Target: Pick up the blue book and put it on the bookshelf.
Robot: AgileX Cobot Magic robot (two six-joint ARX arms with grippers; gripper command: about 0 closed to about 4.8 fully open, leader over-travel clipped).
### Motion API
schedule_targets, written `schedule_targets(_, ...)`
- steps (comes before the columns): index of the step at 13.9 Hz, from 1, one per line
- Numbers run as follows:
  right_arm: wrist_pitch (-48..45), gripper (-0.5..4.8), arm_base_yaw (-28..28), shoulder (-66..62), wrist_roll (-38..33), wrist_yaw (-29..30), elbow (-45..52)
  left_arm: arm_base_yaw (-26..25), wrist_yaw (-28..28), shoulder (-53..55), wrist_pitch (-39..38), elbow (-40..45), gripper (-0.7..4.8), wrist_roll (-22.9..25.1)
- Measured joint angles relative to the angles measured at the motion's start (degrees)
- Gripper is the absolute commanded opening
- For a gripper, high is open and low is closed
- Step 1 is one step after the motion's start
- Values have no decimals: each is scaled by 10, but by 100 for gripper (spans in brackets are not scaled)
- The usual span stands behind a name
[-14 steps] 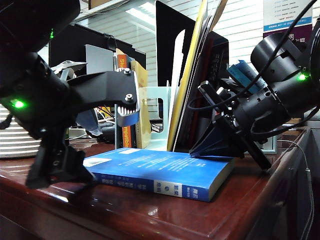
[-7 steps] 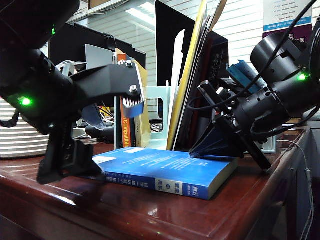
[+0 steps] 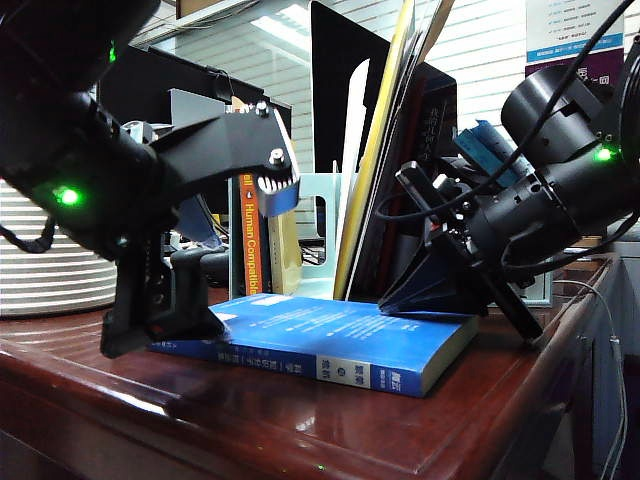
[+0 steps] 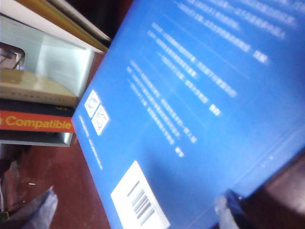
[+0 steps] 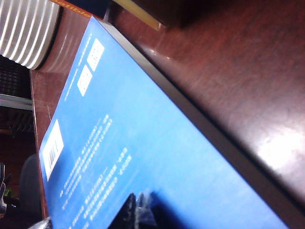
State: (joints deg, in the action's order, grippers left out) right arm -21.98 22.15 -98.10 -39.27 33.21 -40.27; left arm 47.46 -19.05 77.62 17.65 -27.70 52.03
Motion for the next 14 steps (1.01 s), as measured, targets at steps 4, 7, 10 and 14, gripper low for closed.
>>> schedule_targets(4,0,-6,0,0,1,0,0,0,-17,-17,-50,2,457,0)
schedule_targets(7,0,-6,0,0,1,0,0,0,-6,-97,-45,0,463,-15)
schedule_targets(10,0,-6,0,0,1,17,0,0,72,-114,-85,0,479,-42)
schedule_targets(14,1,-6,0,0,1,66,0,0,130,-105,-191,2,479,-50)
